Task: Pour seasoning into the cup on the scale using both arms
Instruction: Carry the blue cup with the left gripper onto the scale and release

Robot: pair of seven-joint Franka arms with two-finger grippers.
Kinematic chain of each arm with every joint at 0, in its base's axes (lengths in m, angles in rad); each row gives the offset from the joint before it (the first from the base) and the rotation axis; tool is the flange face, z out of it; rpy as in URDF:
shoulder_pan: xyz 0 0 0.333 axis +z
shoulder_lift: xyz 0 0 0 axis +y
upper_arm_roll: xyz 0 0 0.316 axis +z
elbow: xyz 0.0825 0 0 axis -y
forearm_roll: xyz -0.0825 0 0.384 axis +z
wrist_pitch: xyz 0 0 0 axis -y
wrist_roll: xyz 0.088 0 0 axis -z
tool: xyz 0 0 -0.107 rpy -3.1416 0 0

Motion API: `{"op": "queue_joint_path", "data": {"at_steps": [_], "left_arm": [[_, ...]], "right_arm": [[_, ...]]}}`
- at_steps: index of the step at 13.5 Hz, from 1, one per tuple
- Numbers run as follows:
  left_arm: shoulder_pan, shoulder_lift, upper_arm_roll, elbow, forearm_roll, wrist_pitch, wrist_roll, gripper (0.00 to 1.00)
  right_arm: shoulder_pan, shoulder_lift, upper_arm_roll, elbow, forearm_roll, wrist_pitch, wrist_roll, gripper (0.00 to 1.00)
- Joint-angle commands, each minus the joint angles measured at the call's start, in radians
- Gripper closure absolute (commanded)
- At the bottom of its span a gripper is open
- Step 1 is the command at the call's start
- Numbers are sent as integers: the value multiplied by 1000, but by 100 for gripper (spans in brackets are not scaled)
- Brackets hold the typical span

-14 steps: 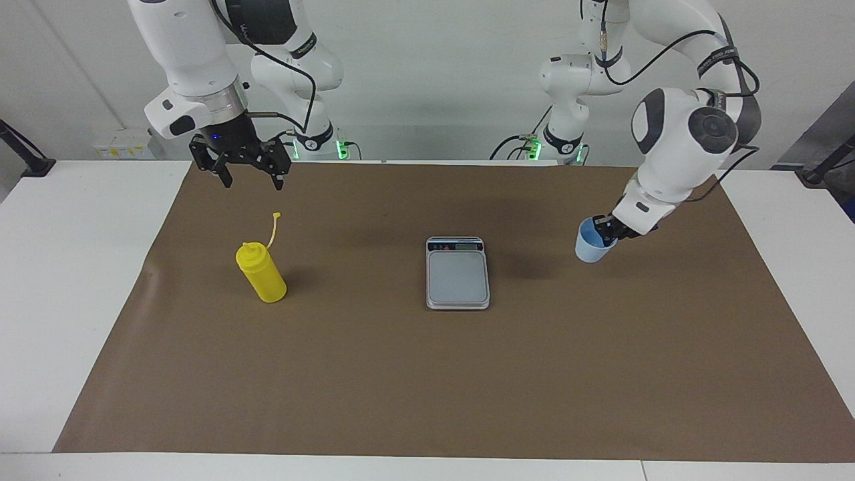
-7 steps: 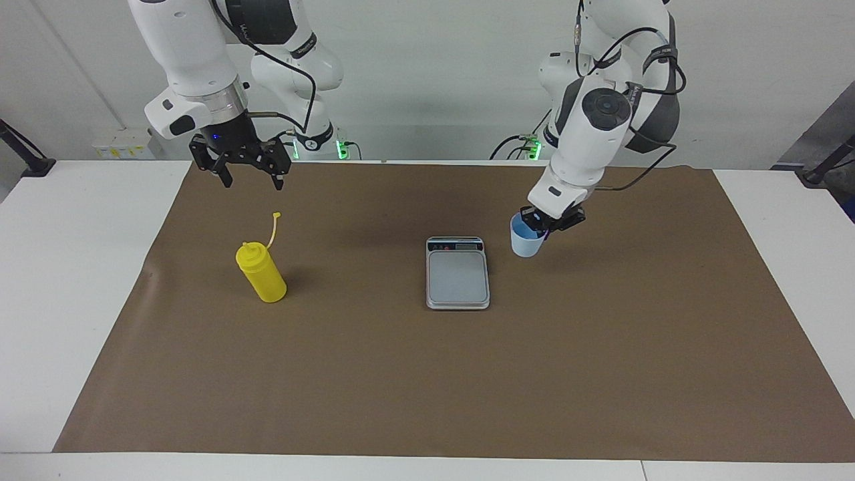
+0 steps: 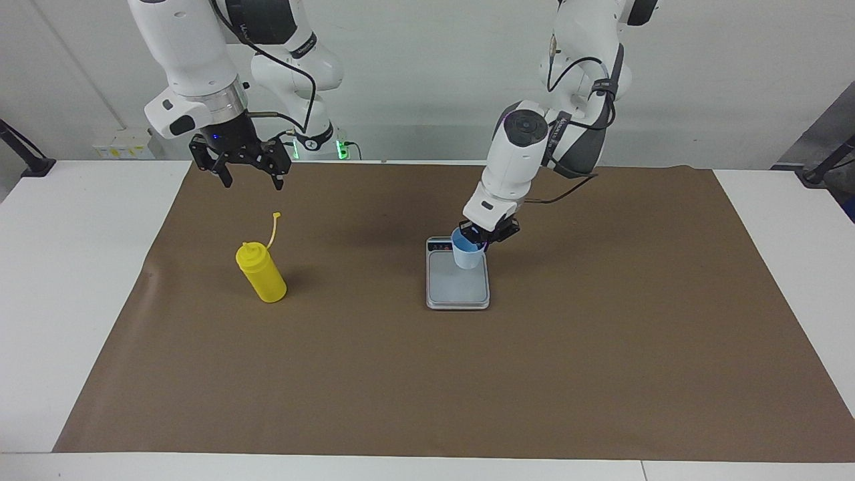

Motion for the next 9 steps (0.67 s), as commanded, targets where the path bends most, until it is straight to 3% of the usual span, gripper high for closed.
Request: {"op": "queue_joint_path", "data": {"at_steps": [1,9], "left_arm": [[-19,32,17,28,12,33,-23,100],[-10,71,18,64,65,66,-24,100]], "right_arm": [[-11,-22,6,-26,1,13,5,0],[-11,-22,6,-26,1,13,7,0]]}}
